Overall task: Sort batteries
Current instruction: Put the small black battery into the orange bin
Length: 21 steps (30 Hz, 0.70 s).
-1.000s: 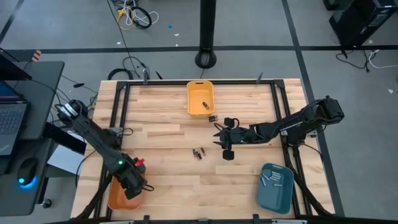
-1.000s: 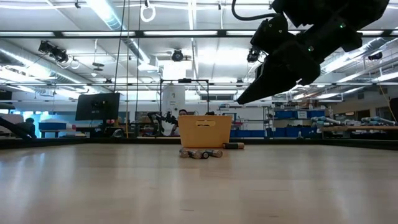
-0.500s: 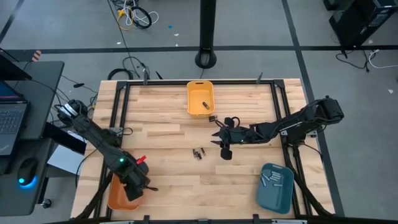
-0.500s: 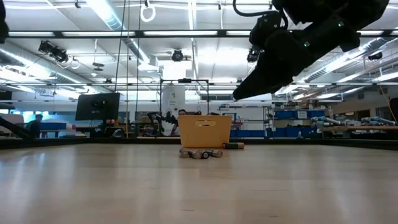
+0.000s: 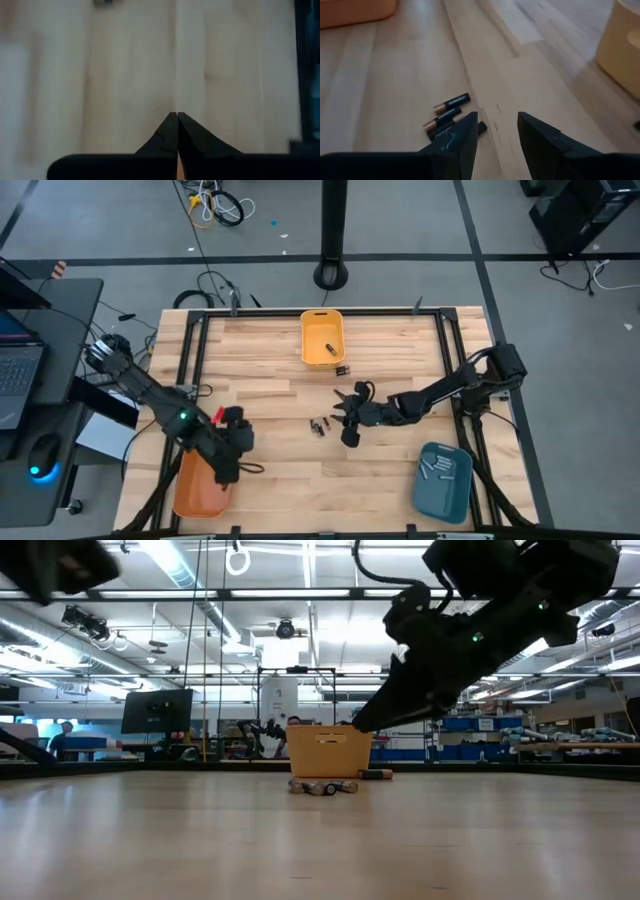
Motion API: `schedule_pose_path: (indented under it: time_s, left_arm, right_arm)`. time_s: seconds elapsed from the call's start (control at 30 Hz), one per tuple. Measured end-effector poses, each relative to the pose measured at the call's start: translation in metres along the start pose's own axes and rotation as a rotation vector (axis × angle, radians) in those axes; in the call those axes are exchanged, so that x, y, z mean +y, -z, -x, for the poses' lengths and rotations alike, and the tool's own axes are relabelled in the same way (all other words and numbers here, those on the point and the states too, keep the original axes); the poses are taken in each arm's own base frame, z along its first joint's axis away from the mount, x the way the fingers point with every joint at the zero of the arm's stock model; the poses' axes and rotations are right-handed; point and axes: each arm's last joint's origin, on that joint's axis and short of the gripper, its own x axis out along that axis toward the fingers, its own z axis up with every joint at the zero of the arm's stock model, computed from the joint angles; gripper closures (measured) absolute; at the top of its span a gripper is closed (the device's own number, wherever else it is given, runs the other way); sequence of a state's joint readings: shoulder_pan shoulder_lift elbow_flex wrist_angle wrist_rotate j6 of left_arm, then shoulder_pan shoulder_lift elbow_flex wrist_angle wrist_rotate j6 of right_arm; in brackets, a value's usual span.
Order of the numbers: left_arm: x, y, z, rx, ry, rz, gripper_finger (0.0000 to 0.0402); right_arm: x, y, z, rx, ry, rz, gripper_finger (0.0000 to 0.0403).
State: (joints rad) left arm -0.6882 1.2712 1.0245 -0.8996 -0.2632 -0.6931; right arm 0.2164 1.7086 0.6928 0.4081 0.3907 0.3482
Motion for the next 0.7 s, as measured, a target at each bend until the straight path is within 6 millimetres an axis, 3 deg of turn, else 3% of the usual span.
schedule_pose_path:
  time_s: [0.1,0.33,0.7]
  left_arm:
    - [0.007,-0.011,-0.001,-0.109,-0.002,-0.086,0.0389]
    - [0.027,-0.015,-0.029,-0.32,0.066,-0.234,0.0397]
    - [0.081,-0.009,-0.067,-0.582,0.259,-0.193,0.0397]
  right_arm:
    - [0.009,0.001,-0.007,0.009,0.0,-0.059,0.0252]
    - [0.025,0.011,-0.025,0.114,0.03,-0.184,0.0252]
    - [0.035,0.02,-0.044,0.182,0.134,-0.205,0.0252]
